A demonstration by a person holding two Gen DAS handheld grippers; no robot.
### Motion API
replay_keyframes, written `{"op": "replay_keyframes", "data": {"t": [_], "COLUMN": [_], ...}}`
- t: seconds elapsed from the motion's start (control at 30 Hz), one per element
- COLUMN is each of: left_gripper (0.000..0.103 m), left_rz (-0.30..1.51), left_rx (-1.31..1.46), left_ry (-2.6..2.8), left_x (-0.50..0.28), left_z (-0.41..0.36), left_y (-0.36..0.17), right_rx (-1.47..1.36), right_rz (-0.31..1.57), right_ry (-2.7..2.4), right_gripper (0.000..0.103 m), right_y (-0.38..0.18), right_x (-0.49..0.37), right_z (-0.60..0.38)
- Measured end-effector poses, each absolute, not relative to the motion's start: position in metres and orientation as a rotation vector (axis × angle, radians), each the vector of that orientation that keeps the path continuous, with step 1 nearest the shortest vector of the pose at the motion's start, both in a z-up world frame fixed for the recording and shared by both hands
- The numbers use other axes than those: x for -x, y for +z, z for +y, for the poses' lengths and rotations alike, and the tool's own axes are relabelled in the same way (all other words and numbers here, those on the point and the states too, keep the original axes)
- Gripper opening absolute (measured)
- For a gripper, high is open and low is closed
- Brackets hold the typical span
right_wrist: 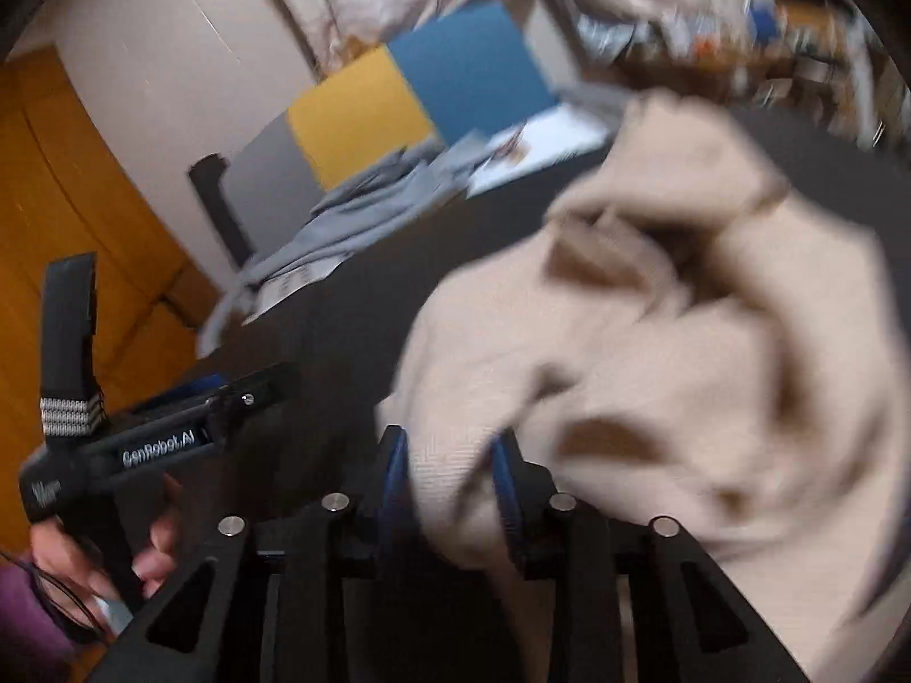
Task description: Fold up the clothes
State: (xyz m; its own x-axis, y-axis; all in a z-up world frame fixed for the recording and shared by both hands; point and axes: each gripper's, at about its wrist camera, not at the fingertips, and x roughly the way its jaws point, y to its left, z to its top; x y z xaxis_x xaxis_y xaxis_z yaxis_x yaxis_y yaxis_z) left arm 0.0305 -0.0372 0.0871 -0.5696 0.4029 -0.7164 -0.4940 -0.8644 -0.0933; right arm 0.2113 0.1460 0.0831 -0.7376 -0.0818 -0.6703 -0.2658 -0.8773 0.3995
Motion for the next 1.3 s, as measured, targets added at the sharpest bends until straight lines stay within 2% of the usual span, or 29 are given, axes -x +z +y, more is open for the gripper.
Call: {"op": "replay_keyframes", "data": {"t": [0.13,0.17,0.23,0.33,0.5,0.63,0.67,0.7,0.73,0.77,0.8,0.83,0.87,1.07,1.3], "left_gripper": [0.103,0.103,0.103,0.103,0.103,0.103,0.099,0.072,0.048,0.026,0.025,0.025,0.024,0.023,0.022], "left_rz": [0.248,0.262,0.340,0.499,0.760,0.543,0.521,0.518,0.516,0.523,0.555,0.572,0.541,0.356,0.184], "left_rx": [1.046,1.035,1.021,1.019,1.073,1.154,1.175,1.175,1.174,1.170,1.156,1.151,1.169,1.268,1.337], "left_ry": [2.360,2.347,2.316,2.271,2.232,2.271,2.254,2.217,2.180,2.157,2.172,2.187,2.202,2.302,2.483], "left_x": [-0.032,-0.033,-0.039,-0.048,-0.056,-0.049,-0.047,-0.048,-0.049,-0.050,-0.052,-0.052,-0.048,-0.028,-0.008], "left_z": [-0.004,0.004,0.029,0.068,0.098,0.078,0.076,0.077,0.078,0.078,0.074,0.068,0.053,-0.044,-0.169], "left_y": [0.090,0.094,0.097,0.086,0.030,0.020,0.020,0.022,0.024,0.027,0.031,0.035,0.037,0.046,0.057], "right_rx": [0.953,0.948,1.015,1.156,1.104,1.157,1.195,1.226,1.214,1.199,1.188,1.173,1.157,1.106,1.206], "right_rz": [0.562,0.545,0.525,0.456,0.360,0.438,0.461,0.476,0.471,0.474,0.499,0.542,0.585,0.760,0.954], "right_ry": [2.626,2.595,2.521,2.412,2.309,2.273,2.279,2.295,2.306,2.321,2.345,2.373,2.399,2.550,2.758], "right_gripper": [0.044,0.050,0.056,0.056,0.056,0.061,0.063,0.065,0.063,0.054,0.045,0.031,0.025,0.017,0.015], "right_y": [0.103,0.103,0.105,0.092,0.081,0.056,0.047,0.040,0.038,0.037,0.040,0.045,0.049,0.059,0.040], "right_x": [-0.217,-0.206,-0.189,-0.167,-0.164,-0.154,-0.149,-0.145,-0.146,-0.146,-0.147,-0.148,-0.149,-0.154,-0.119], "right_z": [0.172,0.180,0.205,0.237,0.254,0.265,0.266,0.264,0.262,0.262,0.261,0.259,0.256,0.207,0.110]}}
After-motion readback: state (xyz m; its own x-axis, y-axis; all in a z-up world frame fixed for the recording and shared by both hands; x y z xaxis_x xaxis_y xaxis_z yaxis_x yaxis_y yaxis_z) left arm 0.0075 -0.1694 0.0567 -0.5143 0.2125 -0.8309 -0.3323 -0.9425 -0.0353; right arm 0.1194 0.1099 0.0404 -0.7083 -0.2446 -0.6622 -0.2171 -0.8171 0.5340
